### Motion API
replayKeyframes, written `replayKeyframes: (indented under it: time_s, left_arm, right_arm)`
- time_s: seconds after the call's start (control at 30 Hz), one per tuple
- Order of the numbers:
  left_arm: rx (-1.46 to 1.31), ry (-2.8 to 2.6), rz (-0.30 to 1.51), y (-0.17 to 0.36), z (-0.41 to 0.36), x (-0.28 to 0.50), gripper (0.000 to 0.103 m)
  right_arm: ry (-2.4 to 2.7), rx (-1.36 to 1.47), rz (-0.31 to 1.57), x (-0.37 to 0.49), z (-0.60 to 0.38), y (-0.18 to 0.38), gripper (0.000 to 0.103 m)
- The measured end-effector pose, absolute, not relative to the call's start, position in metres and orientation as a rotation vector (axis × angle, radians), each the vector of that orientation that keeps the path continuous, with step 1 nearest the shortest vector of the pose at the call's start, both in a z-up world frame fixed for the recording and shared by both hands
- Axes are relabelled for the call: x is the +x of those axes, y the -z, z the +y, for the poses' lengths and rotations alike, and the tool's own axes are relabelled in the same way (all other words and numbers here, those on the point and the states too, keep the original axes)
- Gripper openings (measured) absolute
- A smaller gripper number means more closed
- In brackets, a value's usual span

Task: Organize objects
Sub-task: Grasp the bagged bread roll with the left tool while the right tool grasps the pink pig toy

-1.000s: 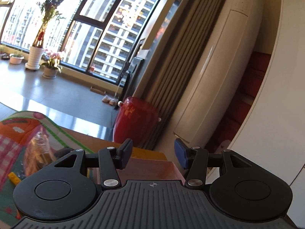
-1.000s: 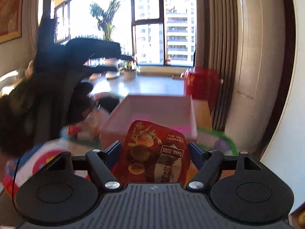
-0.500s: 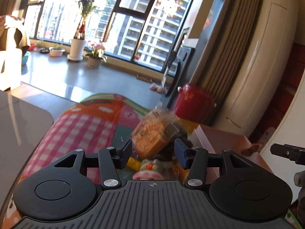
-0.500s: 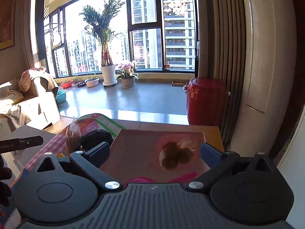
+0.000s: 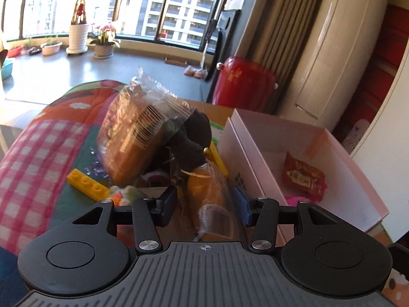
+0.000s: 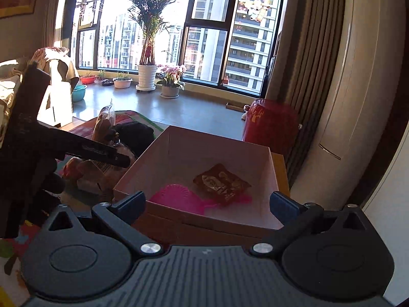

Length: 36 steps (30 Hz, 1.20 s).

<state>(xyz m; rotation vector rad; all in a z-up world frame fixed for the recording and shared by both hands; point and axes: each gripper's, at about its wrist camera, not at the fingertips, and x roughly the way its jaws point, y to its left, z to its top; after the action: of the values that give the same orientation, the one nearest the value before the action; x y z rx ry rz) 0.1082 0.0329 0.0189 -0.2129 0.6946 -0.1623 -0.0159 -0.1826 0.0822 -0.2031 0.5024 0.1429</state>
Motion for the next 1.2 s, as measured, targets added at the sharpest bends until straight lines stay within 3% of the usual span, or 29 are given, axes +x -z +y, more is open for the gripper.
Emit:
replayKeyframes:
  time_s: [0.2,0.53,1.0,1.1,1.2]
  left_arm:
    - [-0.213,0.231,0.669,-0.024,0.037,0.081,0.04]
    - [-0.336,0.118,0.621,-0.046,0.125,-0.021,0.039]
    - [-0.479,-0.017,0.543,-0.052,0.208,-0.044,0.039]
    - [-0.497,-0.015,0.553,-0.044,0.211,-0.043,0.039]
    - [-0.508,-0.011,0.56,-0.039,0.214,-0.041,0.039]
  right_arm:
    - [-0.151,-0.222,0.512,-0.018,-0.173,-0.078,0.103]
    - [-0.265,-0.207,0.521,-0.018,-0.123,-0.075,0.103]
    - [-0.417,-0.367,0.564,0.042,0.025,-0.042,0.097]
    - [-0.414,-0.394,0.592,0.056,0.039,-0.031,0.09]
    - [-0.409,-0.405,0.632,0.064,0.045,-0.023,0.069]
